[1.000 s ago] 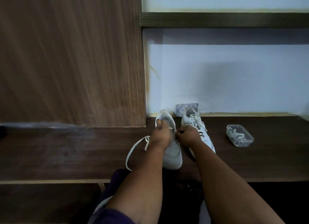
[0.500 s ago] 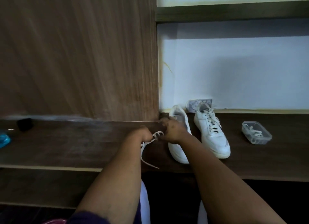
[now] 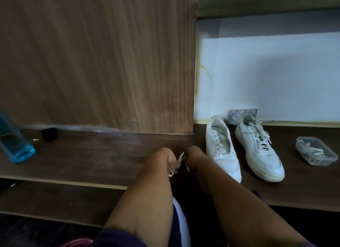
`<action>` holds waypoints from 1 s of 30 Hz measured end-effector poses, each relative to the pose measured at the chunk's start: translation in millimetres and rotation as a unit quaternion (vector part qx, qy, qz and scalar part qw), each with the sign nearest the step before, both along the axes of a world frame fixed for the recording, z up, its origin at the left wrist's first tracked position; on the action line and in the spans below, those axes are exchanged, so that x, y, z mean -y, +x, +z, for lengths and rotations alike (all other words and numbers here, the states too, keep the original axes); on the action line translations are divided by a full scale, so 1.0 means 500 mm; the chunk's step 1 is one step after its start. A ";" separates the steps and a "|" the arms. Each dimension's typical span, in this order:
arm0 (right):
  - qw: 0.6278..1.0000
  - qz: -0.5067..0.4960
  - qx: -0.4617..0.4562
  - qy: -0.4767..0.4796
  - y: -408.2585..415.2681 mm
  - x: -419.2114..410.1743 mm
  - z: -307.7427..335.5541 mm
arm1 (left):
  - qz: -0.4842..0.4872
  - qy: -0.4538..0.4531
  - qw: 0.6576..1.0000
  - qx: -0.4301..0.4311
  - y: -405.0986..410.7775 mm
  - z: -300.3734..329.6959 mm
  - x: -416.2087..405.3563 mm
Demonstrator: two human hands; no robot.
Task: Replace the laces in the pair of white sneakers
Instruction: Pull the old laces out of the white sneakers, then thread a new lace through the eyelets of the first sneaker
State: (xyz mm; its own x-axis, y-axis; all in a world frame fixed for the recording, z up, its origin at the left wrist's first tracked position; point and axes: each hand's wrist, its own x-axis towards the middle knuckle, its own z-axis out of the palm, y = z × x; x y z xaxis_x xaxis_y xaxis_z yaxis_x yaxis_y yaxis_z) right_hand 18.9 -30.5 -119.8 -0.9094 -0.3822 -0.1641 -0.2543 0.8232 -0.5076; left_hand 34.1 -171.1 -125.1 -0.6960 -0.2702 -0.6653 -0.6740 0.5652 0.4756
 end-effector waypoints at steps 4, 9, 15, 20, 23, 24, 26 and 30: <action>0.991 -0.048 -0.105 -0.064 -0.039 0.009 -0.001 | 0.077 0.051 0.990 -0.106 -0.007 0.008 0.055; 0.994 -0.006 -0.006 0.110 -0.041 0.054 -0.009 | 0.064 0.054 0.992 -0.096 0.041 0.016 0.073; 0.992 0.029 -0.047 -0.112 0.015 0.164 -0.023 | 0.087 0.059 0.984 -0.143 0.030 -0.016 0.104; 0.984 0.093 -0.095 -0.121 0.032 0.206 -0.037 | 0.043 -0.068 0.968 -0.236 0.035 -0.011 0.146; 0.982 0.131 -0.123 -0.062 0.026 0.201 -0.054 | -0.014 -0.085 0.981 -0.173 0.028 -0.045 0.164; 0.985 0.114 -0.115 -0.062 0.027 0.196 -0.051 | -0.023 -0.080 0.984 -0.158 0.002 -0.083 0.184; 0.989 0.053 -0.099 -0.097 0.019 0.182 -0.036 | -0.012 -0.085 0.987 -0.136 -0.014 -0.084 0.187; 0.967 -0.044 -0.172 -0.184 -0.017 0.097 0.046 | 0.011 -0.191 0.974 -0.119 0.037 0.050 0.107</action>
State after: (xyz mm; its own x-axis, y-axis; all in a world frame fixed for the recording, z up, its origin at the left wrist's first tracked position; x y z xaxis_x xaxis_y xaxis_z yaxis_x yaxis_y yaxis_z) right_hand 10.5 -78.8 -96.7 -0.9174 -0.2760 0.2865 -0.3978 0.6293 -0.6676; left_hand 52.4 -224.8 -100.2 -0.8099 -0.4821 -0.3342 -0.5837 0.7186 0.3779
